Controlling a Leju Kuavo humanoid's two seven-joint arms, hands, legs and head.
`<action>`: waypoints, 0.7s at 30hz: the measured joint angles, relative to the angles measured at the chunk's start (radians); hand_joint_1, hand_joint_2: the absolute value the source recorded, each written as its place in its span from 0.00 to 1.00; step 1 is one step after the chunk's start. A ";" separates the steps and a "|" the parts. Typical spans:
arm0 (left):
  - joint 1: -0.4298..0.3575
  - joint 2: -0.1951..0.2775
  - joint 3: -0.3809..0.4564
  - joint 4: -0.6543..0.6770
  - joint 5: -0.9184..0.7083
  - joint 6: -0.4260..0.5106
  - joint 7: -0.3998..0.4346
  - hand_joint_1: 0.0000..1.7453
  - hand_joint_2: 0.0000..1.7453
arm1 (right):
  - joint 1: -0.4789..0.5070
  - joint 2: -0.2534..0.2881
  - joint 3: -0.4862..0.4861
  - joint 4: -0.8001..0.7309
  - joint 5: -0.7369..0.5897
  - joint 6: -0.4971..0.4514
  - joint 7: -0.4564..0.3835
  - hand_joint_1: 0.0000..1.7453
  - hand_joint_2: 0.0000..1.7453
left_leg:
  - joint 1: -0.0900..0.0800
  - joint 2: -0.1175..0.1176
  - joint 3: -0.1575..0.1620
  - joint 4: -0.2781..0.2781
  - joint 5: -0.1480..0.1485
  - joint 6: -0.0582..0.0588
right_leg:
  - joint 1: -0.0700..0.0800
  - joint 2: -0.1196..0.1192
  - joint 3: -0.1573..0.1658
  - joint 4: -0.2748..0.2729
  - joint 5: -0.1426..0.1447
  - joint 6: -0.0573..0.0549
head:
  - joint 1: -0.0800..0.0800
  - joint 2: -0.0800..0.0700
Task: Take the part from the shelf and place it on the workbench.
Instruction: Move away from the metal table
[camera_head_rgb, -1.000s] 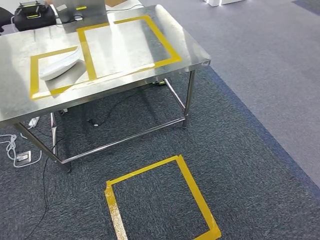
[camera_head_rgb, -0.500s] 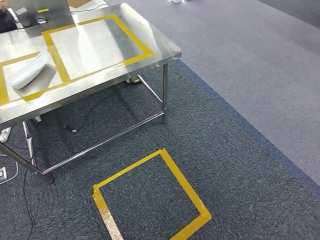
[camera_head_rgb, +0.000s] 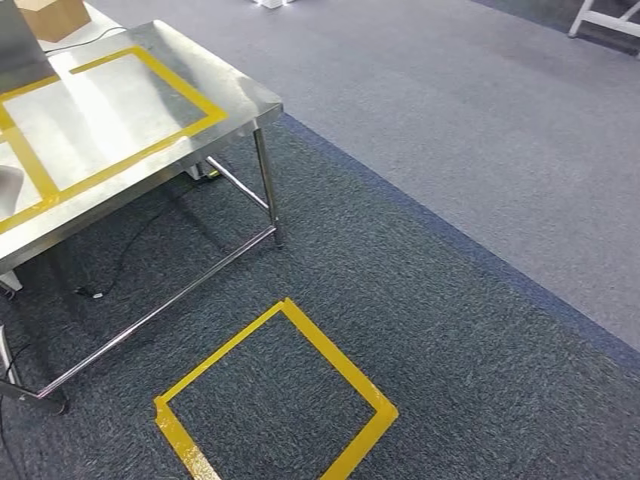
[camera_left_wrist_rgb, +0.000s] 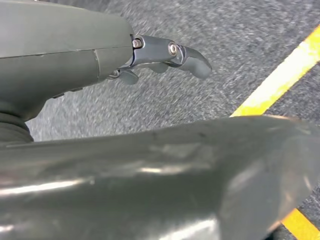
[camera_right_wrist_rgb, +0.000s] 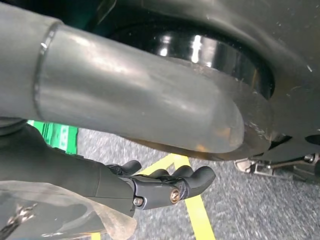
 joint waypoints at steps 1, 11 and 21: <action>0.000 0.001 0.000 0.001 -0.001 0.000 0.004 0.00 0.00 | -0.002 0.001 0.000 0.000 -0.001 0.005 0.005 0.00 0.00 | 0.001 -0.021 0.016 -0.040 0.010 0.003 | -0.001 0.013 -0.006 0.003 0.001 0.005 | 0.000 0.000; -0.002 0.000 0.000 0.003 0.002 -0.008 0.010 0.00 0.00 | -0.006 -0.003 -0.006 0.000 -0.006 0.021 0.010 0.00 0.00 | 0.004 0.099 0.021 -0.089 0.020 0.026 | 0.000 -0.075 -0.159 0.276 -0.132 0.060 | 0.009 0.000; -0.017 -0.001 0.005 0.003 0.017 -0.007 0.003 0.00 0.00 | 0.001 -0.010 -0.006 0.000 -0.001 0.054 0.034 0.00 0.00 | -0.001 0.162 0.024 -0.064 -0.004 -0.016 | 0.001 -0.124 -0.004 -0.004 -0.005 0.012 | 0.007 0.000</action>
